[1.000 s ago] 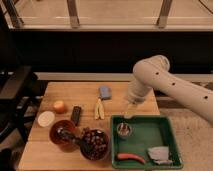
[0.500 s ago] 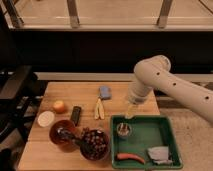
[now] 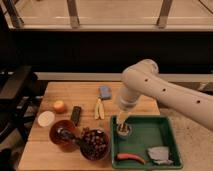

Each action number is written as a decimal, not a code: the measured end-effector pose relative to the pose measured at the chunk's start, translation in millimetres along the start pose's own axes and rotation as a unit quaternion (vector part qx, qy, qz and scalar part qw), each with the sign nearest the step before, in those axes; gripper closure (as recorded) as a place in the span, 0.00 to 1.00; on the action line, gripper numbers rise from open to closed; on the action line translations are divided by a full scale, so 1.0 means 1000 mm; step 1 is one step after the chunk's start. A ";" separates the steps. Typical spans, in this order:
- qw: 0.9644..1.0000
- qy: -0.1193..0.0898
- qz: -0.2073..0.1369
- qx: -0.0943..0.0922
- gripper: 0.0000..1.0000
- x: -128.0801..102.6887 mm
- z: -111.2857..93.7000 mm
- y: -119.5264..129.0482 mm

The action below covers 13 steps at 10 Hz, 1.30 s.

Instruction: Wipe tray with brush

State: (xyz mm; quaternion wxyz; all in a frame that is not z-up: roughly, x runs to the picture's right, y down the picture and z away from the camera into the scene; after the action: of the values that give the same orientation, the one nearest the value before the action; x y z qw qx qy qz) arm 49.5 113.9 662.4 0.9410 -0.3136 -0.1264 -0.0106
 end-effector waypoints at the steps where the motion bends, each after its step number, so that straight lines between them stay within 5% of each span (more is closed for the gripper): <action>1: 1.000 -0.010 -0.018 -0.012 0.35 -0.022 0.008 0.005; 5: 0.991 -0.074 -0.091 -0.067 0.35 -0.110 0.042 0.028; 11: 0.990 -0.077 -0.094 -0.068 0.35 -0.113 0.043 0.028; 13: 0.990 -0.095 -0.086 -0.063 0.35 -0.117 0.046 0.027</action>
State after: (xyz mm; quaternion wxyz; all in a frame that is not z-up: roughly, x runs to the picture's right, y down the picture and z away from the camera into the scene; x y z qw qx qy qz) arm -71.7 155.7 653.4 0.8988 -0.3595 -0.2410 -0.0700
